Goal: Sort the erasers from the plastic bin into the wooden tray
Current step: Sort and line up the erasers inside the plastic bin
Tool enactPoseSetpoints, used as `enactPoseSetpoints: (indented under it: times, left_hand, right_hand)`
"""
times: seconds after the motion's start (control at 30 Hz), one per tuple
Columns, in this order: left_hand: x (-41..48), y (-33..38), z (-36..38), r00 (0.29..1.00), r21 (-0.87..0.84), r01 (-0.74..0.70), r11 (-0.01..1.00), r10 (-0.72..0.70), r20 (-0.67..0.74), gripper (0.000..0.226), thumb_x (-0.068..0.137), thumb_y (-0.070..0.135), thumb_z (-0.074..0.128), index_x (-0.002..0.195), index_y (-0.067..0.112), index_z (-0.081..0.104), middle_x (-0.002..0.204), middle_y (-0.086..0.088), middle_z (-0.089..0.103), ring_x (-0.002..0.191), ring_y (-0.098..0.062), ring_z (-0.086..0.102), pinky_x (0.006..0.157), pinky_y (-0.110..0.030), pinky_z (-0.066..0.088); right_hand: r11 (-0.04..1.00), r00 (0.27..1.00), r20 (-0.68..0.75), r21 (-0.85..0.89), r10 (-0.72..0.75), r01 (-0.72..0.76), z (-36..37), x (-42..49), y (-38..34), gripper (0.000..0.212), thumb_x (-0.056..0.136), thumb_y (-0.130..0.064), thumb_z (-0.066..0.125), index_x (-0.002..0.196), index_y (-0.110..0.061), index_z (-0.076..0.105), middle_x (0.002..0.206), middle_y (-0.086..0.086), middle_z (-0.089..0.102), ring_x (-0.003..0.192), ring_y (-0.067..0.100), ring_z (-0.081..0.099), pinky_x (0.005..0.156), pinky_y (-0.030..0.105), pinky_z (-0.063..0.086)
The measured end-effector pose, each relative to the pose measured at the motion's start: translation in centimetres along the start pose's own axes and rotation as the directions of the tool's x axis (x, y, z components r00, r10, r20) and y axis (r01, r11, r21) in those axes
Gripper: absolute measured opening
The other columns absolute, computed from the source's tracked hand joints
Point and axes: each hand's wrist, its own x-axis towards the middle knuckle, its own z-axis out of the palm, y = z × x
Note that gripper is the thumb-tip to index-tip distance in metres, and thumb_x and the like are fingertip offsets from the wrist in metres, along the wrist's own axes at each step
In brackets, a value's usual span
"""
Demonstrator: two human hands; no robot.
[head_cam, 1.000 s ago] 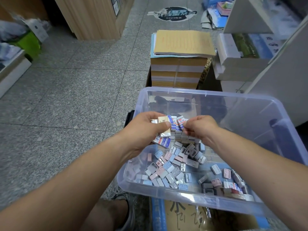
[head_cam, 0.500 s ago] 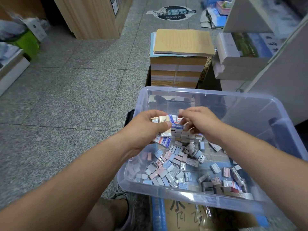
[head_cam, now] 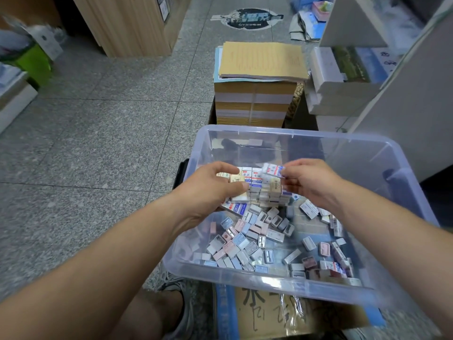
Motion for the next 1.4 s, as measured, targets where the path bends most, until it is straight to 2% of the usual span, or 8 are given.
enactPoseSetpoints:
  times: [0.1, 0.23, 0.37, 0.57, 0.77, 1.0, 1.23, 1.4]
  left_hand:
    - [0.2, 0.0, 0.0, 1.000, -0.024, 0.009, 1.000, -0.009, 0.000, 0.031, 0.088, 0.008, 0.076, 0.115, 0.015, 0.064, 0.113, -0.027, 0.070, 0.089, -0.030, 0.064, 0.088, -0.050, 0.054]
    - [0.3, 0.2, 0.2, 1.000, -0.049, 0.016, 0.999, -0.015, 0.011, 0.028, 0.090, 0.004, 0.073, 0.116, 0.010, 0.064, 0.113, -0.027, 0.070, 0.085, -0.028, 0.066, 0.072, -0.037, 0.056]
    - [0.6, 0.0, 0.3, 1.000, -0.025, 0.011, 1.000, -0.011, 0.004, 0.027, 0.091, 0.005, 0.073, 0.115, 0.011, 0.064, 0.113, -0.028, 0.070, 0.088, -0.030, 0.064, 0.077, -0.041, 0.052]
    - [0.8, -0.2, -0.1, 1.000, -0.017, 0.000, 1.000, 0.000, -0.010, 0.026, 0.089, 0.007, 0.075, 0.112, 0.012, 0.066, 0.116, -0.033, 0.066, 0.089, -0.030, 0.059, 0.082, -0.046, 0.045]
    - [0.9, -0.2, -0.2, 1.000, -0.040, -0.020, 0.999, 0.019, -0.014, 0.023, 0.088, 0.005, 0.076, 0.107, 0.014, 0.068, 0.098, -0.033, 0.063, 0.087, -0.031, 0.058, 0.085, -0.052, 0.048]
    - [0.7, 0.1, 0.2, 1.000, -0.040, -0.021, 0.999, 0.021, 0.005, 0.026, 0.088, 0.006, 0.075, 0.111, 0.014, 0.066, 0.092, -0.020, 0.063, 0.082, -0.027, 0.057, 0.065, -0.033, 0.048]
    - [0.4, -0.1, 1.0, 1.000, -0.070, -0.023, 0.997, 0.023, 0.001, 0.039, 0.081, 0.003, 0.081, 0.114, 0.005, 0.062, 0.095, -0.020, 0.064, 0.086, -0.029, 0.060, 0.075, -0.041, 0.047]
    - [0.2, -0.1, 1.7, 1.000, -0.077, -0.012, 0.997, 0.014, 0.025, 0.042, 0.077, 0.007, 0.085, 0.112, 0.009, 0.063, 0.094, -0.018, 0.062, 0.084, -0.028, 0.058, 0.067, -0.037, 0.047]
  right_hand:
    - [0.994, 0.994, -0.037, 0.040, 0.100, -0.099, -0.5, 1.0, 1.0, 0.011, 0.089, 0.013, 0.062, 0.094, 0.004, 0.057, 0.079, 0.026, 0.066, 0.061, 0.026, 0.066, 0.062, 0.035, 0.061]
    - [0.987, 0.988, -0.035, 0.055, 0.150, -0.148, 0.5, 1.6, 1.7, 0.012, 0.089, 0.016, 0.061, 0.097, 0.008, 0.057, 0.082, 0.030, 0.067, 0.062, 0.029, 0.068, 0.053, 0.032, 0.062]
    - [0.981, 0.982, -0.051, 0.075, 0.182, -0.178, 1.7, 2.3, 2.4, 0.012, 0.089, 0.014, 0.063, 0.096, 0.007, 0.057, 0.086, 0.030, 0.070, 0.063, 0.031, 0.070, 0.057, 0.034, 0.063]
    - [0.990, 0.991, -0.119, -0.122, 0.063, -0.077, 2.7, 2.9, 3.4, 0.017, 0.086, -0.002, 0.078, 0.082, -0.004, 0.061, 0.084, 0.023, 0.074, 0.061, 0.030, 0.069, 0.071, 0.045, 0.064]
    - [0.942, 0.990, -0.136, -0.335, -0.045, -0.003, 2.5, 2.8, 3.2, 0.021, 0.088, -0.019, 0.080, 0.084, -0.002, 0.068, 0.066, 0.009, 0.066, 0.047, 0.016, 0.059, 0.045, 0.026, 0.052]
    - [0.896, 0.979, -0.169, -0.444, -0.113, 0.027, 1.9, 2.0, 2.0, 0.028, 0.090, -0.032, 0.077, 0.085, -0.007, 0.064, 0.071, 0.011, 0.067, 0.053, 0.018, 0.058, 0.051, 0.029, 0.048]
    - [0.991, 0.920, 0.393, -0.126, 0.001, 0.053, 2.0, -3.1, -1.2, 0.020, 0.095, -0.028, 0.068, 0.093, -0.008, 0.073, 0.076, 0.006, 0.064, 0.060, 0.013, 0.058, 0.053, 0.025, 0.045]
    - [0.993, 0.893, 0.449, -0.111, 0.008, 0.047, 1.8, -4.9, -1.1, 0.012, 0.095, -0.013, 0.068, 0.102, -0.004, 0.070, 0.077, 0.009, 0.068, 0.066, 0.014, 0.066, 0.059, 0.027, 0.054]
